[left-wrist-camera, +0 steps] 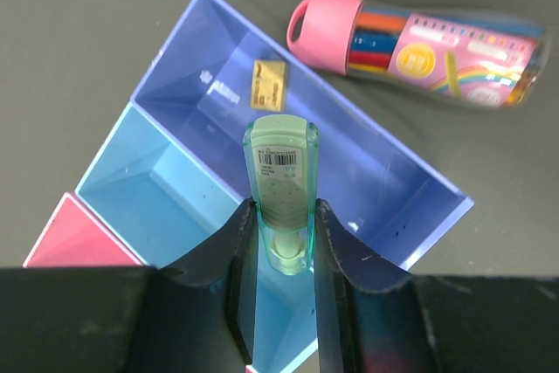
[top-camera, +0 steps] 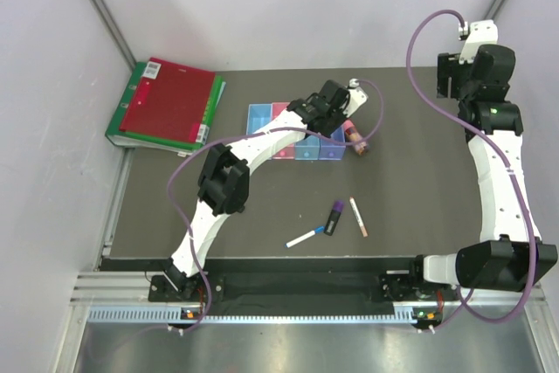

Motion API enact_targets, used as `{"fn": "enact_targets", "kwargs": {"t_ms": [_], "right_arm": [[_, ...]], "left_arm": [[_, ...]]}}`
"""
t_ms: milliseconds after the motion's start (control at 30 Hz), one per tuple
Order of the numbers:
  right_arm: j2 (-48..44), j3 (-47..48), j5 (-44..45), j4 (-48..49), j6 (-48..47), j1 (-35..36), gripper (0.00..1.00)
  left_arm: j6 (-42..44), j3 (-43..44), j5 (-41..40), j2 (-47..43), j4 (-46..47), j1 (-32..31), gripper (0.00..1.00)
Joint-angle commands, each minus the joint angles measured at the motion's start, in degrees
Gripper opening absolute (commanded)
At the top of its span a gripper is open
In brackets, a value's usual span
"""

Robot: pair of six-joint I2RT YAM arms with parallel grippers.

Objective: Sort the stationery into containers
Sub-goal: Place the stationery in the storage box.

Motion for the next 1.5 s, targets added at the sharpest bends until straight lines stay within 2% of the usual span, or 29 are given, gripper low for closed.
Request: {"fn": "enact_targets", "kwargs": {"t_ms": [0,133,533,833,867,900,933,967,1033,1067,1100,1133,1367,1467], "right_arm": [[-0.6,1.2,-0.5,2.0,1.2,-0.8,0.79],[-0.7,1.3,-0.9,1.5,1.1,-0.9,0.79],[-0.5,2.3,-2.0,0.7,2.3,-1.1,0.79],[-0.4,2.8,-2.2,0.3,2.3,-1.1,0.79],[-0.4,2.9,-2.3,0.3,2.4,-1.1,0.79],[-0.4,2.9,-2.4,0.2,2.5,-1.1,0.79],[-0.4,2.9,-2.5,0.2,2.6,-1.1,0.79],[-0.6,2.9,-2.4,0.1,2.6,-1.1,0.79],[-0.6,2.9,-2.5,0.0,2.6,-1.1,0.79],[-0.7,2.9,-2.5,0.0,2.6,-1.1,0.79],[-0.8,2.9,-2.4,0.0,2.5,-1.1,0.79],[-0.7,2.9,-2.3,-0.1,2.5,-1.1,0.79],[-0.8,3.6,-2.9,-1.1,2.6,-1.1,0.79],[-0.1,4.0,-7.8,-3.8,1.1,-1.1,0.79]], "left_arm": [[-2.3,-0.1,2.4,-3.4,6.1,0.2,0.00],[-3.3,-1.6,3.7,-3.4,9.0,0.3,0.00],[-2.9,-6.4,1.7,-1.7,9.7,0.6,0.00],[-3.8,-6.6,1.6,-0.6,9.5,1.3,0.00],[-3.8,-6.5,1.7,-0.5,9.5,1.3,0.02],[-3.8,-6.4,1.9,-0.5,9.5,1.3,0.09],[-3.8,-6.5,1.9,-0.4,9.3,1.3,0.17],[-3.9,-6.4,2.2,-0.5,9.3,1.3,0.32],[-3.9,-6.4,2.2,-0.5,9.2,1.3,0.41],[-3.8,-6.4,2.1,-0.6,9.2,1.3,0.50],[-3.8,-6.4,2.1,-0.6,9.1,1.3,0.55],[-3.6,-6.3,2.2,-0.7,9.2,1.3,0.58],[-4.6,-4.5,2.0,-1.4,8.2,1.3,0.60],[-4.9,-3.8,2.5,-4.4,7.5,1.3,0.60]]}}
